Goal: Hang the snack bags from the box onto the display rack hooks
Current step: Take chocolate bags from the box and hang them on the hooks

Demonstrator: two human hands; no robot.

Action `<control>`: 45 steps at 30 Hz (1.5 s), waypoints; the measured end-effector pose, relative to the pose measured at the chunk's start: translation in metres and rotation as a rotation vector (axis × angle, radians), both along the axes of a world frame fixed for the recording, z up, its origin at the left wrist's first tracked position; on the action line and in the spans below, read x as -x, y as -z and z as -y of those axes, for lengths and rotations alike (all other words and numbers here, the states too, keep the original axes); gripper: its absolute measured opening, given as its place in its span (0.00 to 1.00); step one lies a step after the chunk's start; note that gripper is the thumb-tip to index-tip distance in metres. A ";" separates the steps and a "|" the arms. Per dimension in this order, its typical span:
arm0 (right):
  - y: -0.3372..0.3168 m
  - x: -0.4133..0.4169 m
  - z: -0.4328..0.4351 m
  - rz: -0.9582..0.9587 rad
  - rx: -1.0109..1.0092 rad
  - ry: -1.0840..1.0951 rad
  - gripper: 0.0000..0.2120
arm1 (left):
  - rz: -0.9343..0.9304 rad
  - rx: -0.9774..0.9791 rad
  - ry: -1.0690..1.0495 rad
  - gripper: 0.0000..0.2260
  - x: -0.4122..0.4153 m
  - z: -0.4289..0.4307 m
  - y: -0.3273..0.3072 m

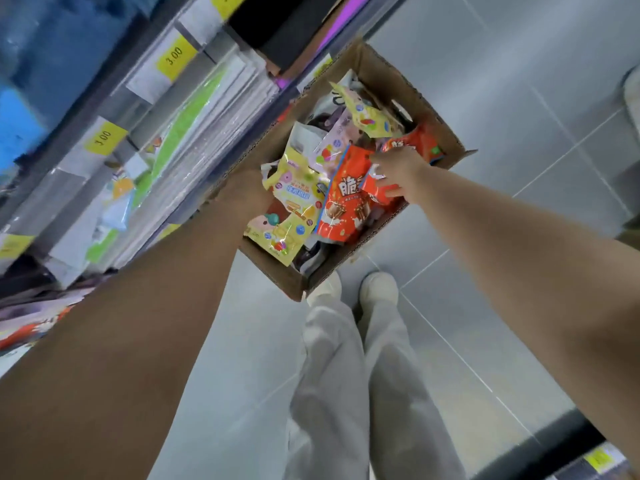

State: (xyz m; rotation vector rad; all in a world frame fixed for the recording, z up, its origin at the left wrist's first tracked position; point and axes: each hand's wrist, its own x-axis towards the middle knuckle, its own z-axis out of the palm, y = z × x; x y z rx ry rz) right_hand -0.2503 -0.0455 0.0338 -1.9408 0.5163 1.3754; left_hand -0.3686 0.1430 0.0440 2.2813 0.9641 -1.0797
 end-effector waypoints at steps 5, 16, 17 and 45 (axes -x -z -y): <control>0.060 -0.017 -0.011 -0.161 -0.159 0.515 0.18 | -0.095 0.027 -0.106 0.14 0.006 -0.014 0.068; 0.099 -0.012 0.012 -0.201 -0.176 0.510 0.11 | -0.082 0.042 -0.190 0.23 0.025 -0.019 0.090; 0.099 -0.007 0.020 -0.214 -0.121 0.348 0.13 | -0.096 0.036 -0.180 0.24 0.025 -0.017 0.088; 0.002 0.012 0.006 0.026 -0.070 0.155 0.14 | 0.239 0.136 -0.436 0.17 0.037 -0.004 0.001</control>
